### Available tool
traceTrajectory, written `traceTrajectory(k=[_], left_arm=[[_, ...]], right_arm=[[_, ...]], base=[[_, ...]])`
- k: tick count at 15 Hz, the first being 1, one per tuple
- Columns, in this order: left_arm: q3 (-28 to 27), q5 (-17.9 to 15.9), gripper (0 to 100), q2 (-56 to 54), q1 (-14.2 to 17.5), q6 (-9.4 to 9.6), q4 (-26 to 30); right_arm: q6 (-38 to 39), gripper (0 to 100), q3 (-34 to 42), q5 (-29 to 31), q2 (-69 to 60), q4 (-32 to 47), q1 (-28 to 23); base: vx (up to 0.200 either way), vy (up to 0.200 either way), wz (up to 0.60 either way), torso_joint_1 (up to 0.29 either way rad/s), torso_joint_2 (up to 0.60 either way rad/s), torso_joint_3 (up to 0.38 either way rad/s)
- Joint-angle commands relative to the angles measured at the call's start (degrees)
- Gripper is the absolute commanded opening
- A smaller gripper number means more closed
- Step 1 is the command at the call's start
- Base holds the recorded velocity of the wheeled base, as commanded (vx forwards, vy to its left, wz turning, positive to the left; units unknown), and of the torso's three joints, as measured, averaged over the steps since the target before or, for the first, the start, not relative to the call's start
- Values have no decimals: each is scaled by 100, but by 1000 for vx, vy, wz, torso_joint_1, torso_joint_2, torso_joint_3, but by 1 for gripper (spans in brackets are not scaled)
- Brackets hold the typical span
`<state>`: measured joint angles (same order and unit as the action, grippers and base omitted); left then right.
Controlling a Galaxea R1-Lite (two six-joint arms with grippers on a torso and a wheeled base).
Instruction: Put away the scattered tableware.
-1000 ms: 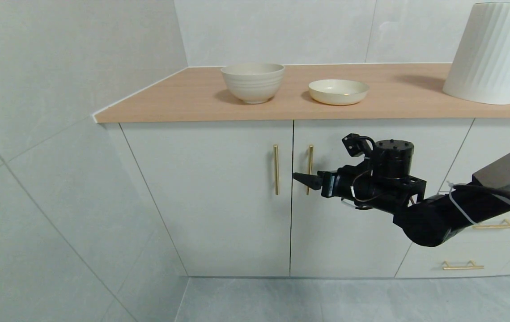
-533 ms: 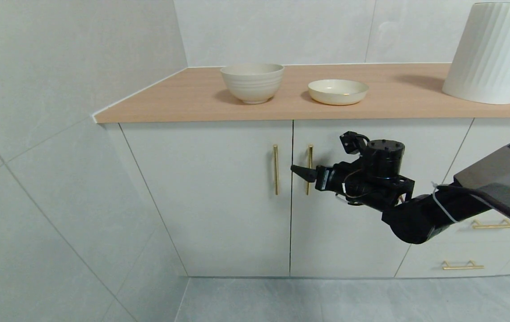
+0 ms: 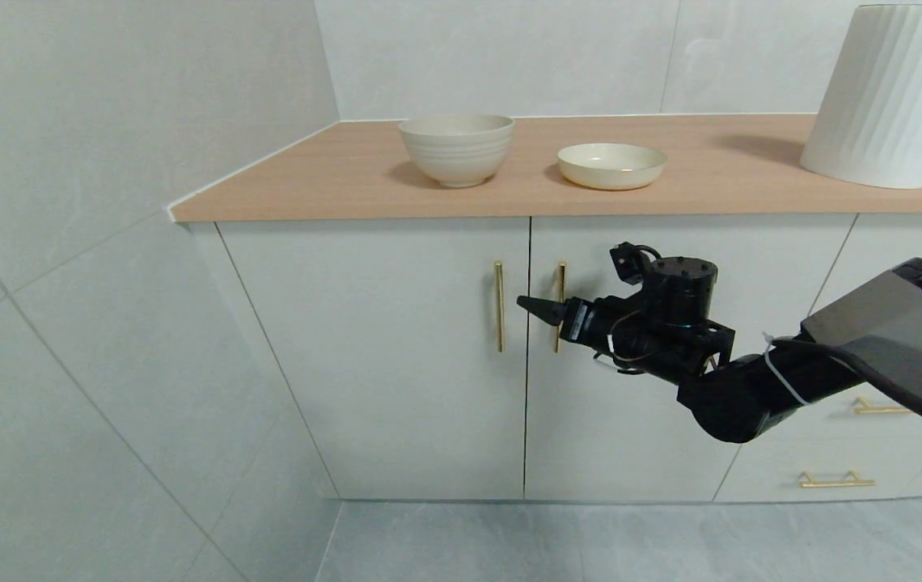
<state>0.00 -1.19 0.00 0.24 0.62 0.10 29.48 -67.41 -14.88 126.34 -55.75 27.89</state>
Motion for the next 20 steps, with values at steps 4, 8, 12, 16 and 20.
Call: traceTrajectory(k=[4,8,12,16,20], left_arm=[[0,5,100,0,2,-1,-1],[0,5,100,0,2,8,-1],[0,-4,100,0,2,-1,-1],[0,5,100,0,2,8,-1],[0,5,100,0,2,-1,-1]], right_arm=[[41,100,501,-753,-453,11,50],[32,100,870,-1175,-743,11,41],[-12,100,1389,-1711,-1147,11,50],[-531,100,2294,-1799,-1771,46,138],[-566,100,2778,-1807,-2070,64,234]], base=[[0,0,0,0,0,0],[0,0,0,0,0,0],[0,0,0,0,0,0],[0,0,0,0,0,0],[0,0,0,0,0,0]])
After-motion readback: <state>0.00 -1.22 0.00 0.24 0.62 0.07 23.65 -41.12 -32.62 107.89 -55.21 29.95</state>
